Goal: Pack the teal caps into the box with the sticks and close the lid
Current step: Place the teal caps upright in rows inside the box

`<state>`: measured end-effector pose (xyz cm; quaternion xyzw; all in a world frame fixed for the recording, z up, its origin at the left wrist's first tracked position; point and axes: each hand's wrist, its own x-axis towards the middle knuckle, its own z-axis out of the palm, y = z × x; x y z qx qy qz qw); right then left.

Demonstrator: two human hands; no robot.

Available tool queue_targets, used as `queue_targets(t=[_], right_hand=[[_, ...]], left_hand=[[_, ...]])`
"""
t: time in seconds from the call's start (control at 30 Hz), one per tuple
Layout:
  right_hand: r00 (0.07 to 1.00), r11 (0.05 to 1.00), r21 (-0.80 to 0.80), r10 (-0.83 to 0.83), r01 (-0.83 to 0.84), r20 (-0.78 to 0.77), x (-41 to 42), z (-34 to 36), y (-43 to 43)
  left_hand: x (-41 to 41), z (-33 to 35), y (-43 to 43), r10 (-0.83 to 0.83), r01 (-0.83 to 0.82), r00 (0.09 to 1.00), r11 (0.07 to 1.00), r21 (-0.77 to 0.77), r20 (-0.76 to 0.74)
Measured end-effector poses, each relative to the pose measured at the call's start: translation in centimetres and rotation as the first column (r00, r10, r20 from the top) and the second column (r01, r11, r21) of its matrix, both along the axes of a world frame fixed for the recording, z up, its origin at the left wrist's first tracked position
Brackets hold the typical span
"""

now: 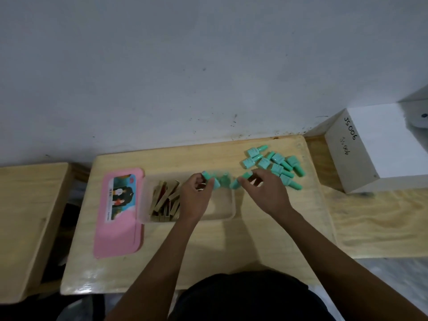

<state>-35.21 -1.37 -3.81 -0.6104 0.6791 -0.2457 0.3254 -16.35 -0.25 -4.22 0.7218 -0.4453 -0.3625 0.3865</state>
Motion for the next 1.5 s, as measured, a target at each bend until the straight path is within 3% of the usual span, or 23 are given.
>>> queue_targets(t=[0.13, 0.27, 0.5, 0.7, 0.87, 1.17, 1.5], right_hand=[[0.973, 0.993, -0.089, 0.058, -0.079, -0.223, 3.6, 0.1, -0.1], [0.885, 0.974, -0.131, 0.108, -0.185, -0.454, 5.9, -1.6, -0.2], [0.741, 0.979, -0.091, 0.076, -0.182, -0.667, 7.1, -4.0, -0.5], [0.69, 0.988, -0.109, -0.002, -0.112, -0.723, 7.4, -4.6, -0.6], [0.703, 0.991, -0.095, -0.002, -0.093, -0.711, 7.5, -4.7, -0.7], [0.733, 0.986, -0.126, -0.008, -0.106, -0.68, 7.1, -4.4, -0.7], [0.739, 0.977, -0.173, -0.023, -0.128, -0.673, 6.7, -4.9, -0.8]], left_hand=[[2.0, -1.1, 0.5, -0.023, 0.023, 0.999, 0.999, 0.026, 0.029], [3.0, -2.4, 0.8, -0.086, 0.085, 0.996, 0.995, 0.045, 0.038], [3.1, -3.7, 0.3, -0.199, 0.199, 0.979, 0.98, 0.014, 0.052], [3.3, -5.2, -0.9, -0.278, 0.274, 0.952, 0.961, 0.044, 0.126], [3.2, -6.6, -1.8, -0.332, 0.324, 0.929, 0.943, 0.072, 0.165], [2.1, -8.1, -2.6, -0.303, 0.29, 0.941, 0.951, 0.102, 0.15], [1.2, -7.9, -2.1, -0.268, 0.265, 0.955, 0.964, 0.037, 0.131]])
